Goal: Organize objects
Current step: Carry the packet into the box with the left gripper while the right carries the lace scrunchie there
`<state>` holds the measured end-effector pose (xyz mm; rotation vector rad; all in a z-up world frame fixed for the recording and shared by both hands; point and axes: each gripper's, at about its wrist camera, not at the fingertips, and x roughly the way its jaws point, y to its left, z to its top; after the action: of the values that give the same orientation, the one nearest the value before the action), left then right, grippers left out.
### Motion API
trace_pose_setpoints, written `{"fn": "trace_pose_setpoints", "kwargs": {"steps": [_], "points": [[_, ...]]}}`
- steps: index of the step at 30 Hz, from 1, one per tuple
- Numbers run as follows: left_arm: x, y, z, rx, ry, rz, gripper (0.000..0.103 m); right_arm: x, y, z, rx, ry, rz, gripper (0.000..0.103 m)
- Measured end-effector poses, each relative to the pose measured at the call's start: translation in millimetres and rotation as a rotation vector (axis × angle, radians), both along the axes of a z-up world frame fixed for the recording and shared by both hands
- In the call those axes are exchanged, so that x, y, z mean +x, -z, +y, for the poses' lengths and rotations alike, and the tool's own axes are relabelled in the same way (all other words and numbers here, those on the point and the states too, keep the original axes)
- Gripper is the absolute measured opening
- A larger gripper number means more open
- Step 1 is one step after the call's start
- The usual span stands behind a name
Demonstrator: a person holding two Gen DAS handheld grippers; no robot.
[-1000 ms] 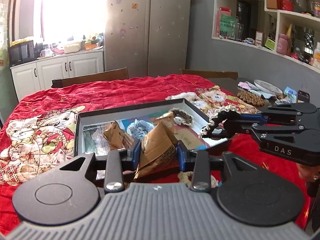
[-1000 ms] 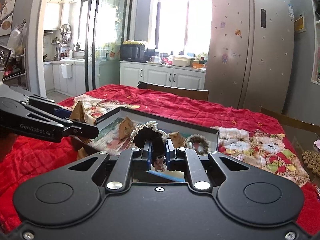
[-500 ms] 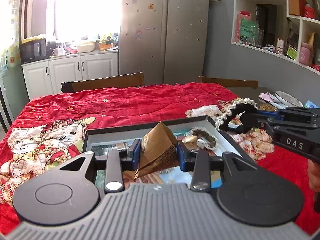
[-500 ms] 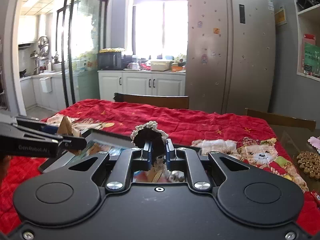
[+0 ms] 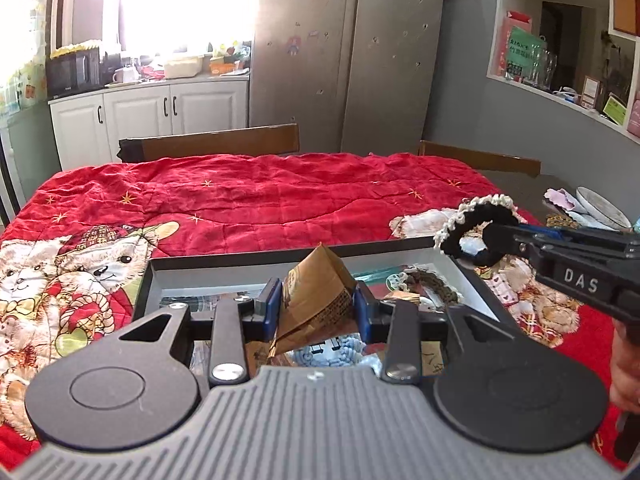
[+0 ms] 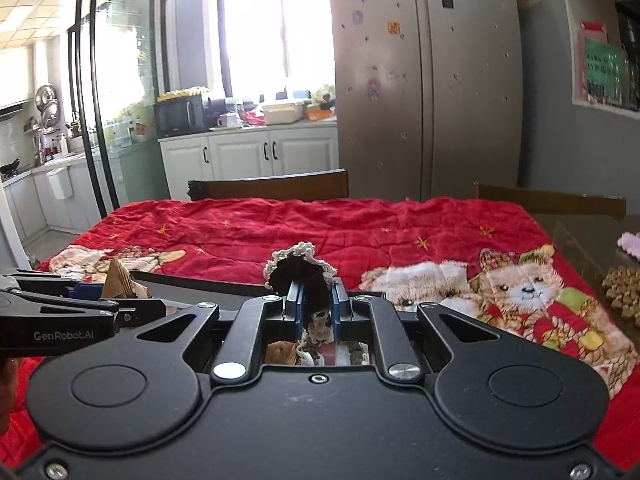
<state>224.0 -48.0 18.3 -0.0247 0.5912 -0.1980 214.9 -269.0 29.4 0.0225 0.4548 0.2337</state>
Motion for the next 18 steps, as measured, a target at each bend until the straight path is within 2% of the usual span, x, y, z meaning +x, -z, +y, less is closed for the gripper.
{"fn": "trace_pose_setpoints", "kwargs": {"steps": [6, 18], "points": [[12.2, 7.8, -4.1, 0.004, -0.01, 0.0, 0.041, 13.4, 18.0, 3.1, -0.005, 0.025, 0.013, 0.013], [24.2, 26.1, -15.1, 0.026, 0.005, 0.017, 0.041, 34.9, 43.6, -4.0, 0.065, 0.037, 0.074, 0.013]]}}
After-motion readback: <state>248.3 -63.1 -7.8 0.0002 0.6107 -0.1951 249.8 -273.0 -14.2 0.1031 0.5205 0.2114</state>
